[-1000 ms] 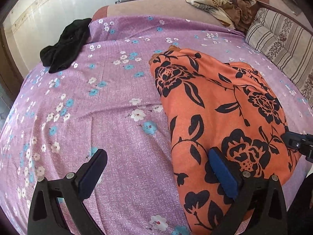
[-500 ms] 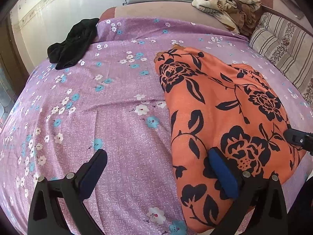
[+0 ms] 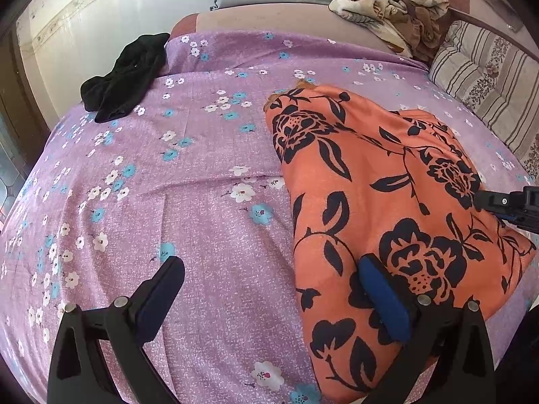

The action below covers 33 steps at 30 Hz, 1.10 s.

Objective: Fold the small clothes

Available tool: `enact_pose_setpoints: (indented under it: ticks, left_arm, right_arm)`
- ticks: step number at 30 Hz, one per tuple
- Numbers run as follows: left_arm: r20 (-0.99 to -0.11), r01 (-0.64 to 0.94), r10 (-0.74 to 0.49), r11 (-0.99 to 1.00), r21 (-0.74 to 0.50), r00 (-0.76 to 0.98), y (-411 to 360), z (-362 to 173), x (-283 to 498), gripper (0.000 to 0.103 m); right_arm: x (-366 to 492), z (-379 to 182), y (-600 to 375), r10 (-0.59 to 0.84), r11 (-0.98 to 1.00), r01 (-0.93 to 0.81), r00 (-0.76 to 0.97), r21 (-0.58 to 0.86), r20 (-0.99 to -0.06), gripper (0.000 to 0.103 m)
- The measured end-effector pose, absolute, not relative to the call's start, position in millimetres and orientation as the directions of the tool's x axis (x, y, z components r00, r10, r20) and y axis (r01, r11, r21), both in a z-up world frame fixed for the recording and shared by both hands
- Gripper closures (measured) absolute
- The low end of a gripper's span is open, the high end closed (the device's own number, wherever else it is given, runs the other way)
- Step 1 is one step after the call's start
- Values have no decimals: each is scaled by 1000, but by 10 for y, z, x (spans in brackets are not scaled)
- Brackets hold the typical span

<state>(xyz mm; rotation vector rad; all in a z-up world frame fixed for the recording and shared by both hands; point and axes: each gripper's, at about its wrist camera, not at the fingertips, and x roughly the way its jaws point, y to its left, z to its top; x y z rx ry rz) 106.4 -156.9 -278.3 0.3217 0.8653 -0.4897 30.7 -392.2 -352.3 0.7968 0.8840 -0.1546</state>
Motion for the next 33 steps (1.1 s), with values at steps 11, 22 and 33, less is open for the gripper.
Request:
enact_pose_setpoints:
  ticks: [11, 22, 33]
  left_arm:
    - [-777, 538, -294, 840, 68, 557, -1543, -2774, 1053, 0]
    - [-756, 490, -314, 872, 9, 574, -1474, -2828, 1014, 0]
    - [-773, 472, -294, 882, 7, 562, -1546, -2830, 1085, 0]
  right_arm:
    - [286, -3560, -3910, 204, 720, 404, 653, 564, -729, 76]
    - [315, -3617, -3962, 231, 691, 407, 660, 598, -715, 76]
    - [325, -3637, -3983, 250, 673, 402, 666, 621, -703, 76]
